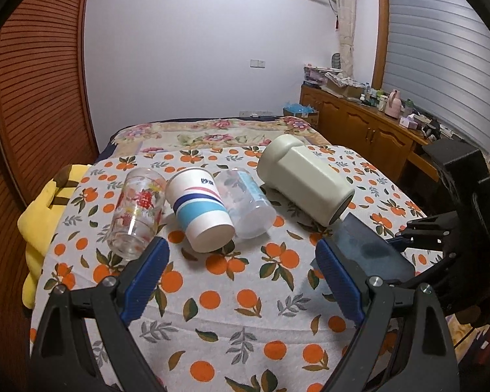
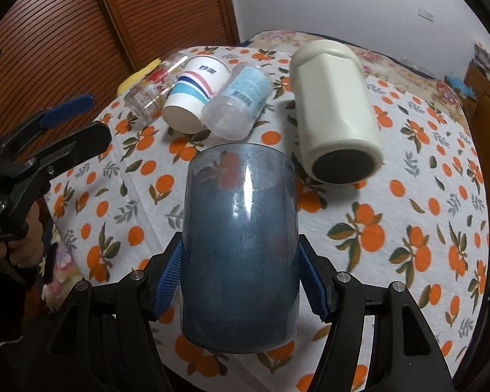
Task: Flip cup upright
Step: 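Lift the blue cup with the right gripper and carry it toward the left gripper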
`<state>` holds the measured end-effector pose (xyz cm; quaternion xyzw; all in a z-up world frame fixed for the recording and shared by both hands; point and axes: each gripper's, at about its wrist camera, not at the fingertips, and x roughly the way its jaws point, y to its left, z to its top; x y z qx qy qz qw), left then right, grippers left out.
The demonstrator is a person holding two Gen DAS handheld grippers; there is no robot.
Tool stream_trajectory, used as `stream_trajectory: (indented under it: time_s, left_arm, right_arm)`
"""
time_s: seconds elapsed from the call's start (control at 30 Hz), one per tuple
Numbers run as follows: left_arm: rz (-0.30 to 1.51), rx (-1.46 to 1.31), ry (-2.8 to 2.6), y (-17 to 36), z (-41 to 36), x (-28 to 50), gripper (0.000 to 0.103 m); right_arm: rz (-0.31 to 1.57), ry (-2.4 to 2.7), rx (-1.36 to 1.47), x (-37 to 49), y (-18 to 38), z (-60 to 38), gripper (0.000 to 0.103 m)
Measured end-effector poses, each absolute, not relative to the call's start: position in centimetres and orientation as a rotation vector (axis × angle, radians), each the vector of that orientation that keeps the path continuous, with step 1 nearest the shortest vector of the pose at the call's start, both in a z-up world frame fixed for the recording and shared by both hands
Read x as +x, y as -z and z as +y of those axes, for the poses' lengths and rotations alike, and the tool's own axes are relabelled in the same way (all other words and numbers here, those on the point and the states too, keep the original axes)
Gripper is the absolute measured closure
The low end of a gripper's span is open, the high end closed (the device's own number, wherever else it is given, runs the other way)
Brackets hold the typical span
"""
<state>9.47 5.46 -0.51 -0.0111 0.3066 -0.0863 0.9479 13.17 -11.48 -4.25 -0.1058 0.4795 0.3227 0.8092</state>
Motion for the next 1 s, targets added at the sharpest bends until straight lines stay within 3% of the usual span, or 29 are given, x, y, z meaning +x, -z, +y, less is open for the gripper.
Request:
stream_trajectory:
  time_s: [0.37, 0.57, 1.0]
  left_arm:
    - [0.652, -0.061, 0.156, 1.5, 6.5, 9.5, 0.011]
    - [0.672, -0.086, 0.157, 1.4, 6.4, 9.7, 0.011]
    - [0.804, -0.156, 0.235, 0.7, 2.0, 11.1, 0.011]
  right_arm:
    - [1.064, -0.681, -0.194, 13.8, 5.3, -10.2, 0.035]
    - [1.03, -0.687, -0.177, 13.0, 4.0, -10.9, 0.029]
    - [0.906, -0.595, -0.127, 10.9, 0.5, -17.6, 0.028]
